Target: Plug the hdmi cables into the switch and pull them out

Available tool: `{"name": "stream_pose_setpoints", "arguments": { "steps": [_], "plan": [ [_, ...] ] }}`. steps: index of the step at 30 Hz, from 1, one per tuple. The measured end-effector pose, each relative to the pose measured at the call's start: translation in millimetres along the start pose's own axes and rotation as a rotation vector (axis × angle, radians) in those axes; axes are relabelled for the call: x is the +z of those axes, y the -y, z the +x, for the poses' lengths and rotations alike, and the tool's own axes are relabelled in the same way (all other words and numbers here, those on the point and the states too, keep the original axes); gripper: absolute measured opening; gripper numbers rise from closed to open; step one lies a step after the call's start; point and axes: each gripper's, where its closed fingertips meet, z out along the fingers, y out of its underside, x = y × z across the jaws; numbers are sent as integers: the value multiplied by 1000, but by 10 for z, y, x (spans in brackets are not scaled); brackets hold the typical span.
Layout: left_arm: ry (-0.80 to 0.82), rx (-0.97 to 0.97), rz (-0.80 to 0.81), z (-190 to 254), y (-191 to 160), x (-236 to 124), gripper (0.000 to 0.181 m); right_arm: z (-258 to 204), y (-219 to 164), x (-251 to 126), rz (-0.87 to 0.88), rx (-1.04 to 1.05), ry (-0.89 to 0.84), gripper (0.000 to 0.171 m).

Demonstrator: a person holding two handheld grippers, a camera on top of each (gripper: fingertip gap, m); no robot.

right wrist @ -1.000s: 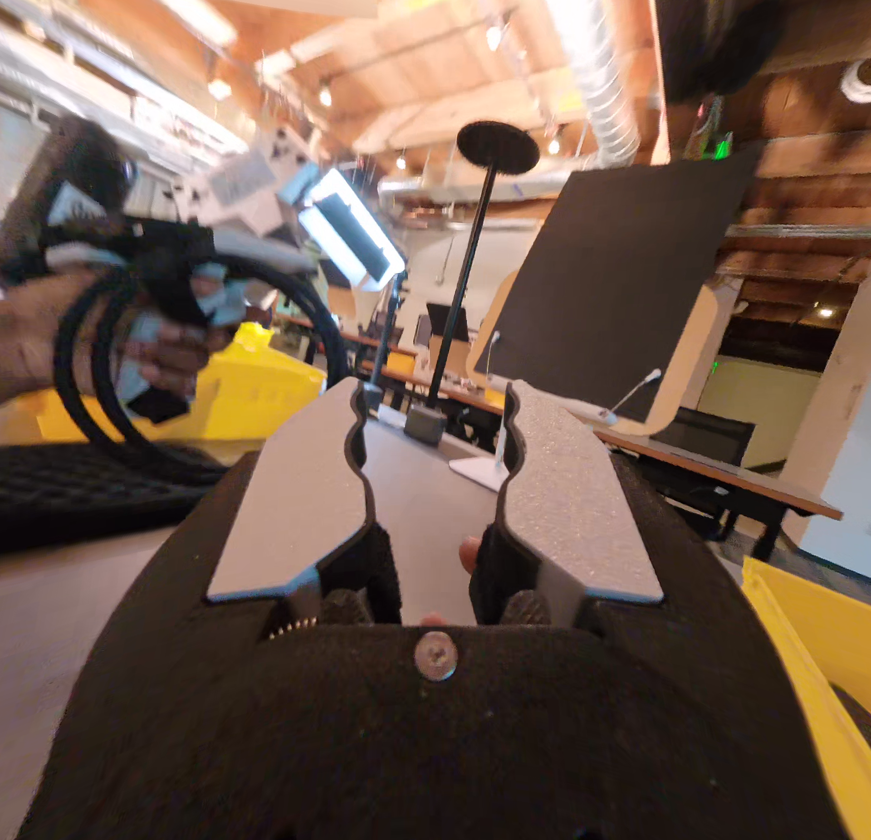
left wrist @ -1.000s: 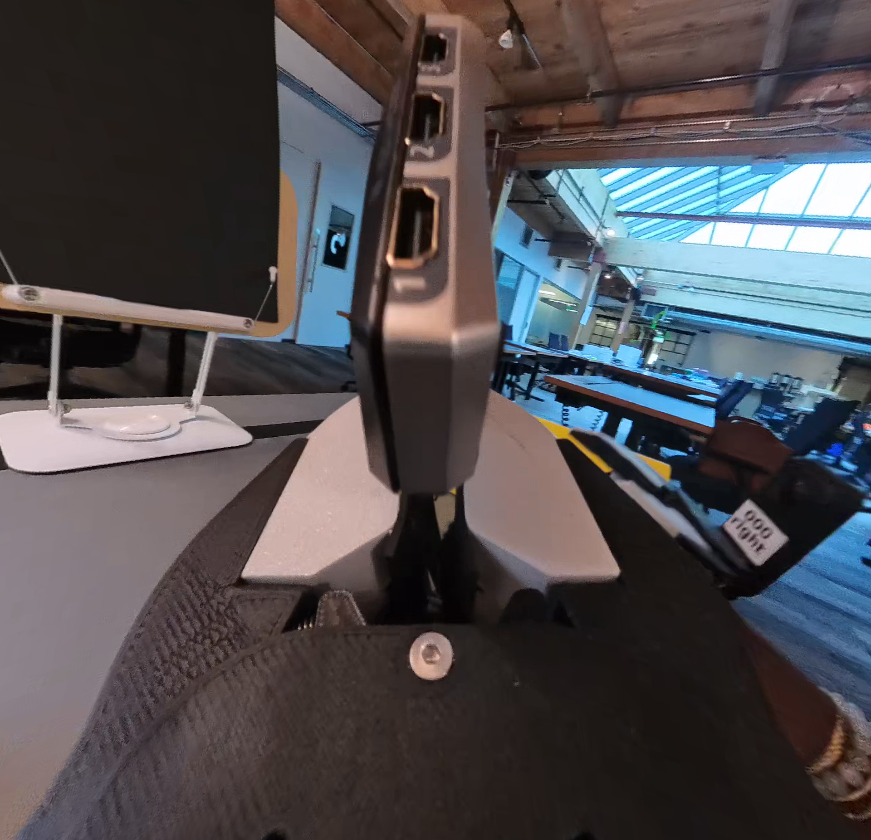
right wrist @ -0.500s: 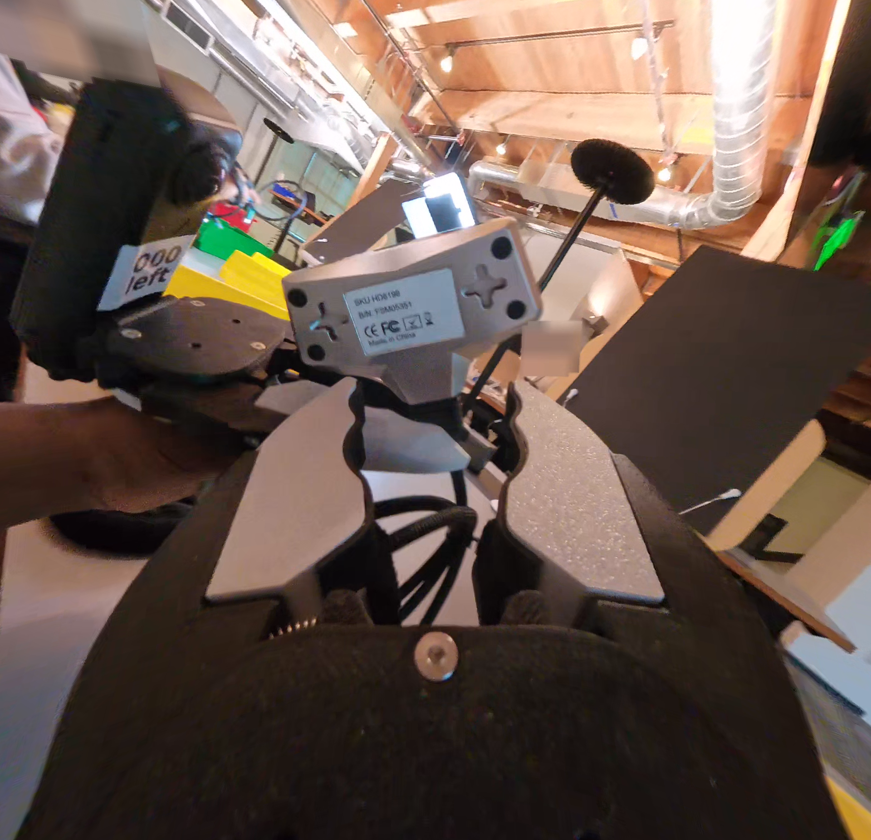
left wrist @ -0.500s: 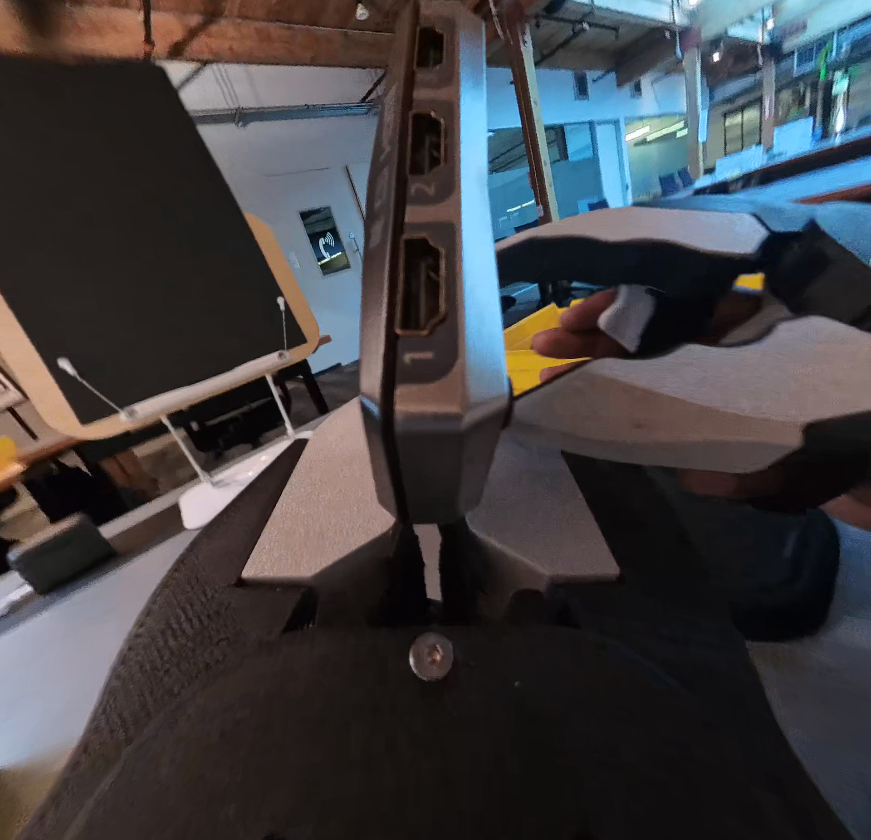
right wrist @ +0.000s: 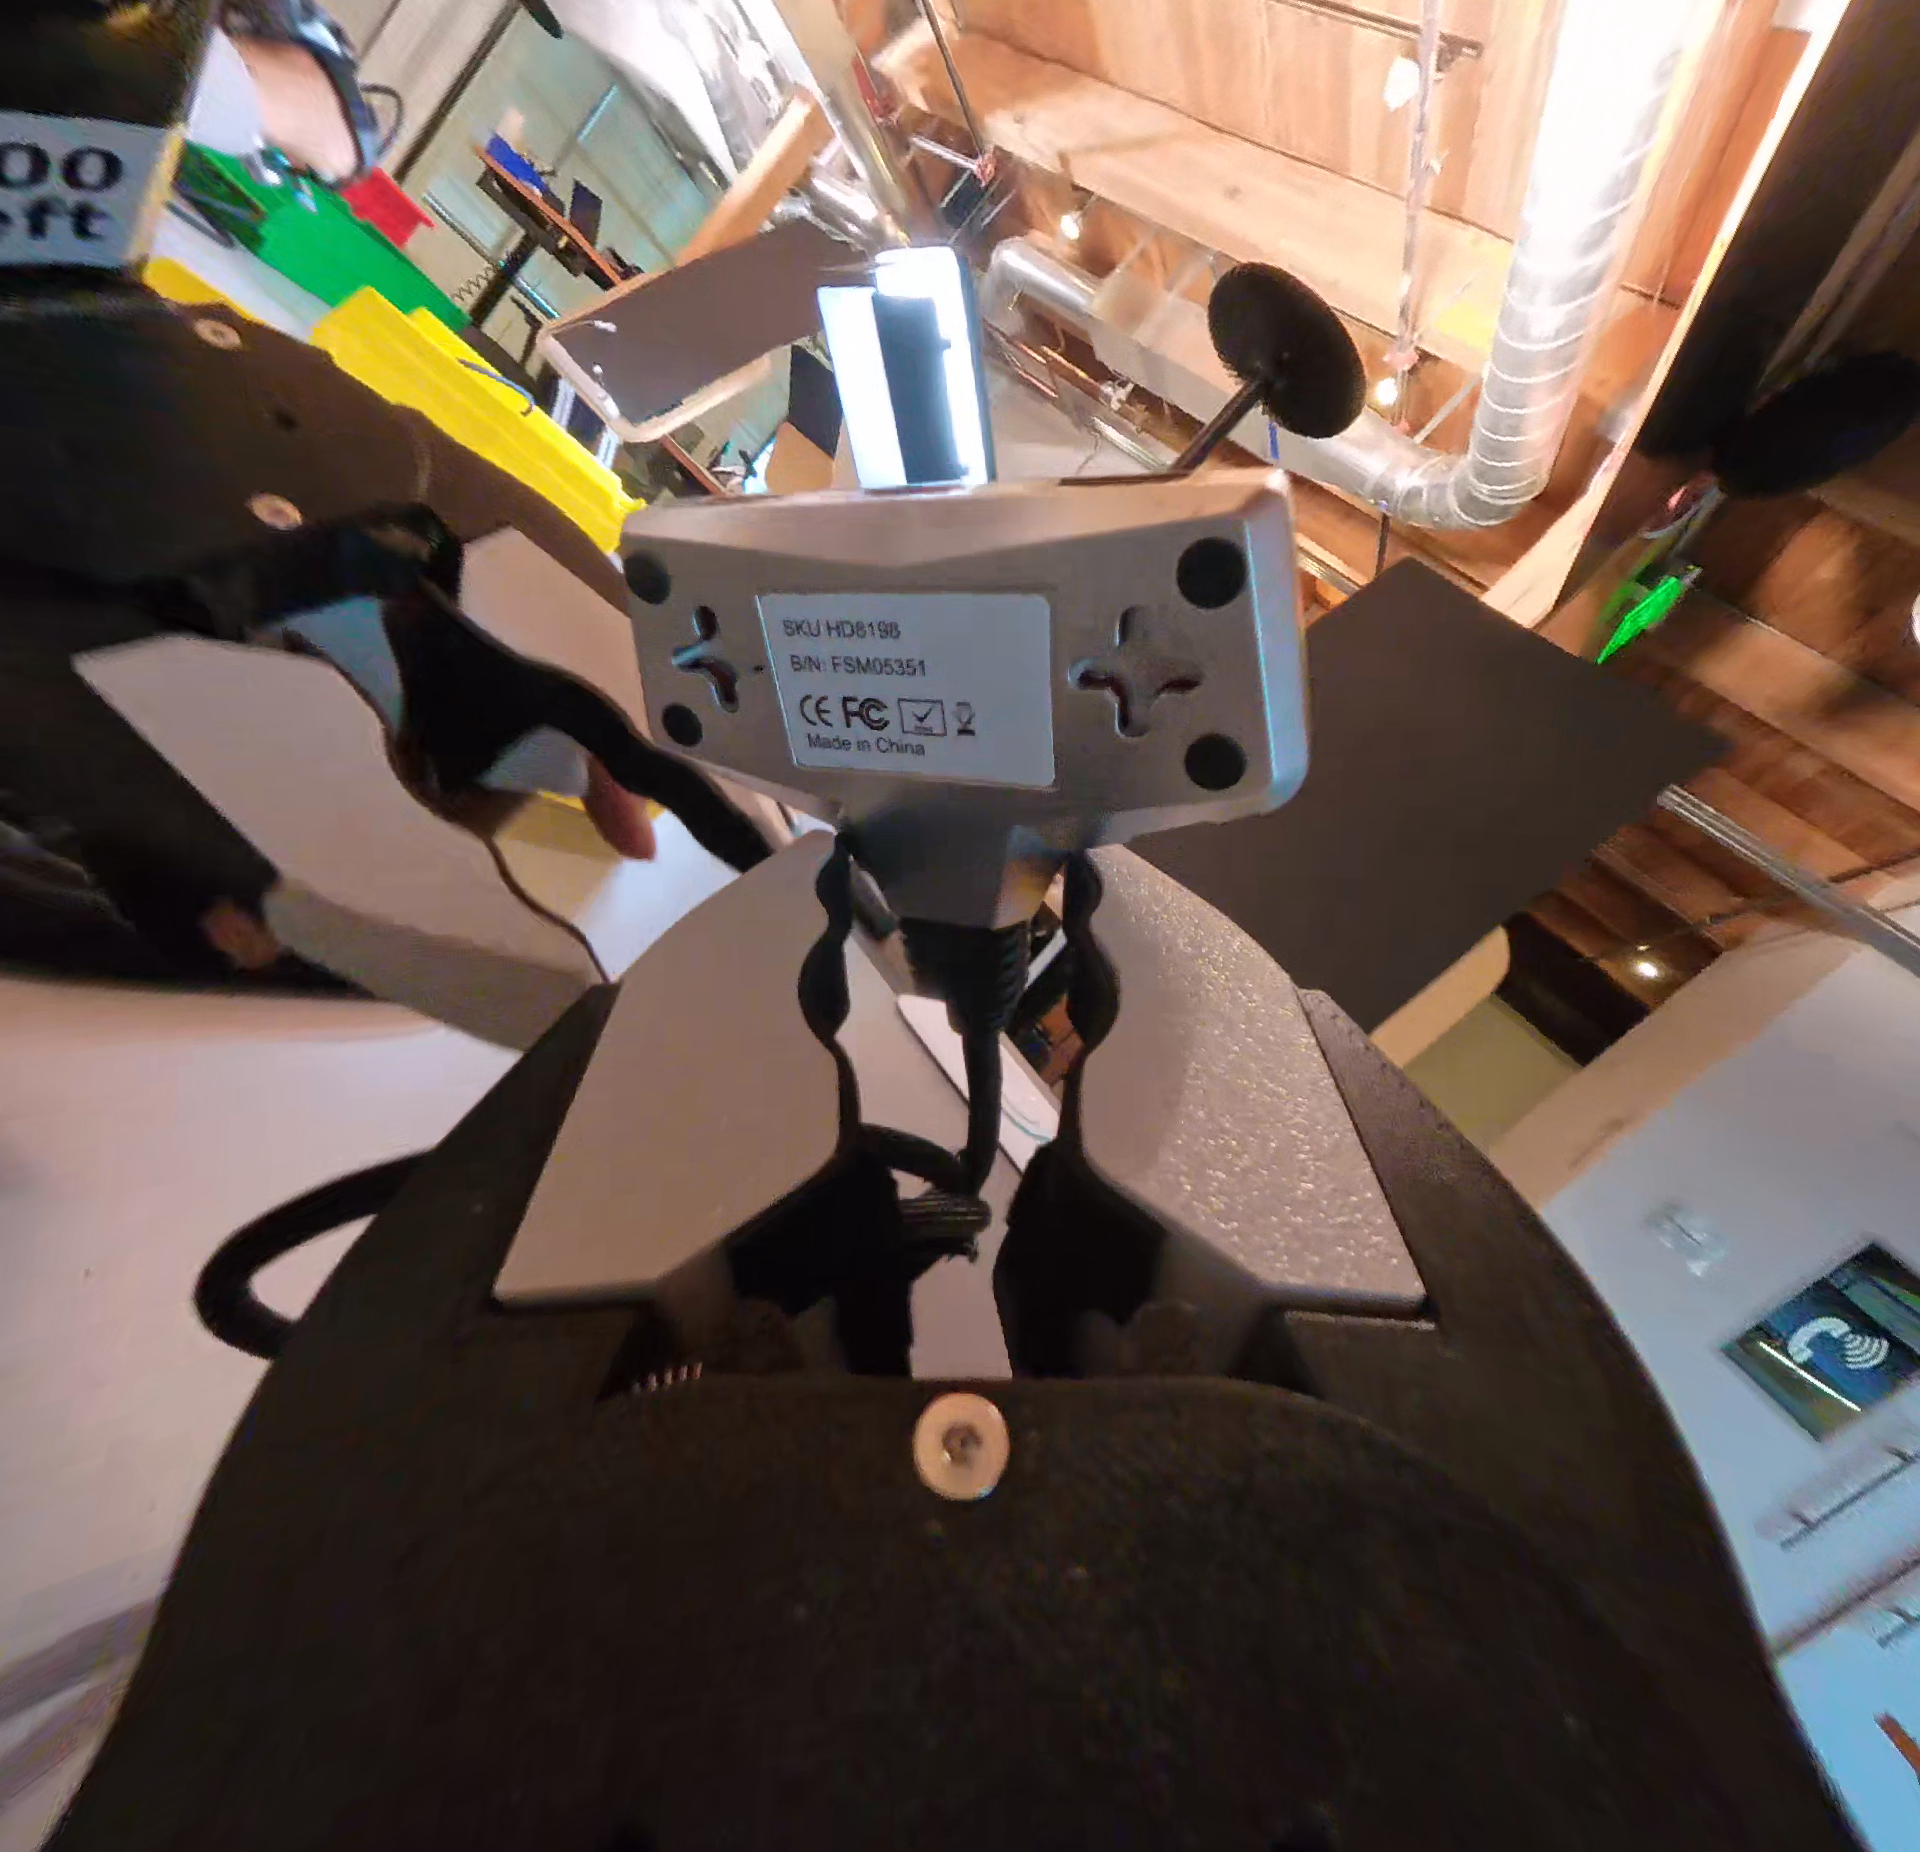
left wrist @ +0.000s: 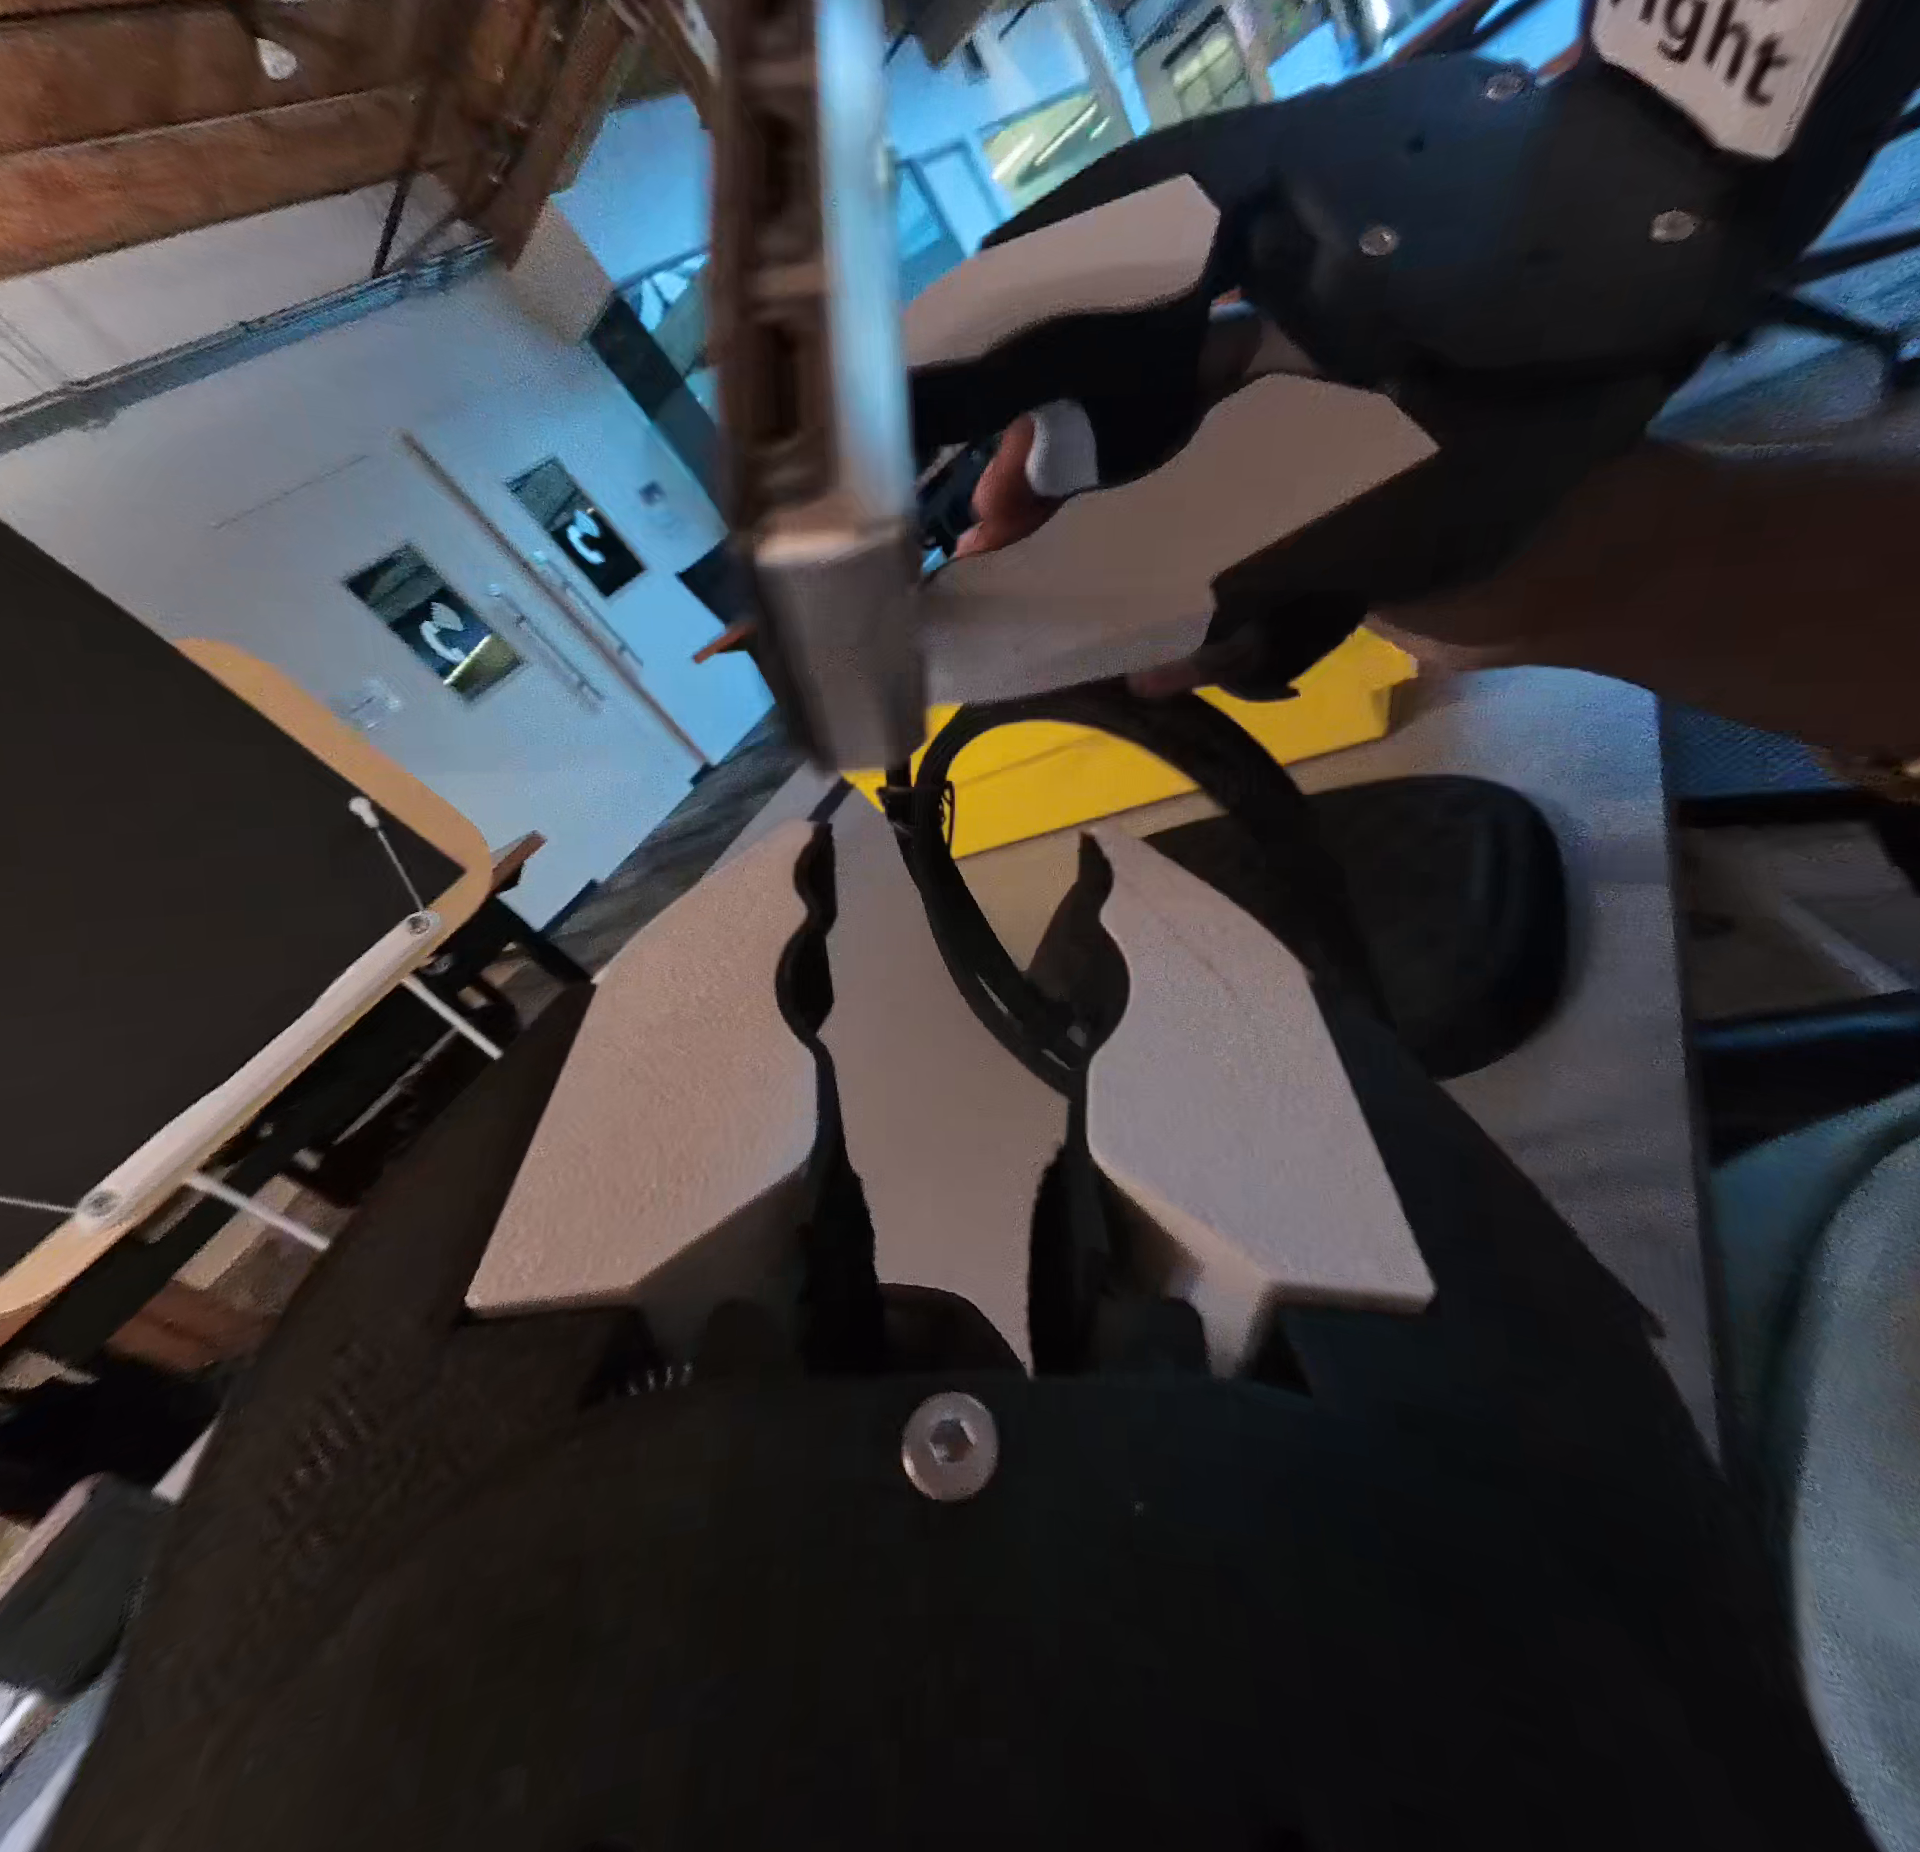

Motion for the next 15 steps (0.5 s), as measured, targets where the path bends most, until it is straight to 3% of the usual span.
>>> {"name": "stream_pose_setpoints", "arguments": {
  "steps": [5, 9, 12, 15],
  "plan": [
    [-21, -237, 199, -140, 413, -209, 52, 110, -87, -121, -130, -140, 27, 39],
    [-34, -322, 209, -26, 656, -163, 57, 15, -70, -123, -229, -364, 59, 37],
    [13, -296, 163, 23, 633, -93, 29, -32, -18, -121, -332, -654, 36, 36],
    [96, -272, 187, -62, 633, -131, 24, 52, 45, -133, -390, -827, -36, 36]
  ]
}}
